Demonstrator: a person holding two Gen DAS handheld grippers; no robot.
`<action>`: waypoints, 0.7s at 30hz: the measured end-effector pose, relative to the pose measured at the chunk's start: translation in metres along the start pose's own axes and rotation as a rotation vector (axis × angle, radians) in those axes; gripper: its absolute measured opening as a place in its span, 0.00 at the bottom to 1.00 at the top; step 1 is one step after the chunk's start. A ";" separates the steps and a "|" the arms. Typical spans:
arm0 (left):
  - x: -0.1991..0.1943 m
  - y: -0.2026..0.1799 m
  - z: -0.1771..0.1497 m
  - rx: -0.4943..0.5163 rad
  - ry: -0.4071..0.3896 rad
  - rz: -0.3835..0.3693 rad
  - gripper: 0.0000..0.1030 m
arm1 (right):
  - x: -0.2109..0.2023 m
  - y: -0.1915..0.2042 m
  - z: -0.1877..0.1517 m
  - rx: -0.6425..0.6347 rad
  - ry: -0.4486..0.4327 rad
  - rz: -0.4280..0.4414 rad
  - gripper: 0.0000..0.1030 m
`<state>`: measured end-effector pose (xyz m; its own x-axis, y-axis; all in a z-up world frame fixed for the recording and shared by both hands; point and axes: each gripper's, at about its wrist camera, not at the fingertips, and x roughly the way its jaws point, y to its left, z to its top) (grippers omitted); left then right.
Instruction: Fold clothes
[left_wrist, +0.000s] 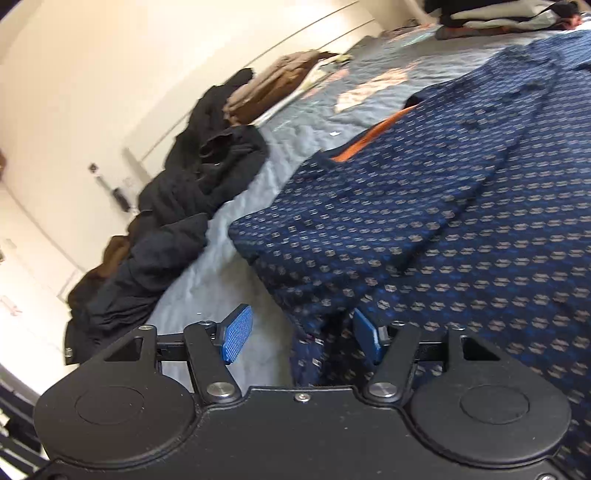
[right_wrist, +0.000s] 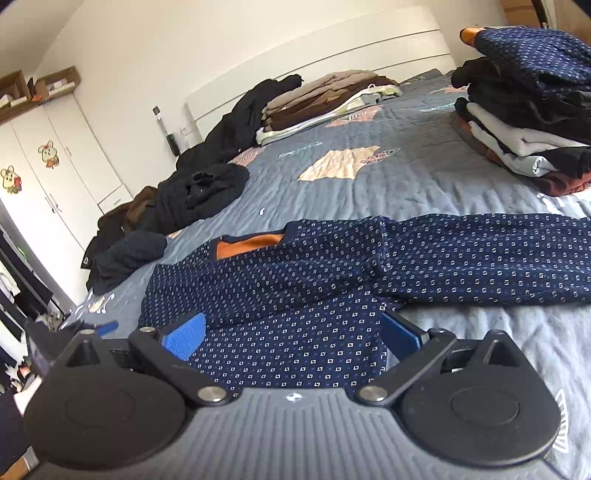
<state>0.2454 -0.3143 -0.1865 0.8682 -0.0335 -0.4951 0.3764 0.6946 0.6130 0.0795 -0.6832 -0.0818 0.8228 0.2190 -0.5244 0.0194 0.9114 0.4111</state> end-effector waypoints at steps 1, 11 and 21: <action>0.005 -0.002 -0.003 0.023 0.007 0.009 0.46 | 0.001 0.001 -0.001 -0.003 0.004 -0.003 0.98; 0.004 0.006 -0.027 0.019 -0.105 0.112 0.14 | 0.008 0.004 -0.005 -0.019 0.031 -0.023 0.98; -0.005 -0.004 -0.015 0.072 -0.133 0.038 0.53 | 0.005 0.004 -0.002 -0.001 0.020 -0.008 0.98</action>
<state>0.2349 -0.3061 -0.1962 0.9156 -0.1069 -0.3877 0.3609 0.6439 0.6746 0.0830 -0.6775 -0.0841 0.8113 0.2189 -0.5421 0.0253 0.9132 0.4067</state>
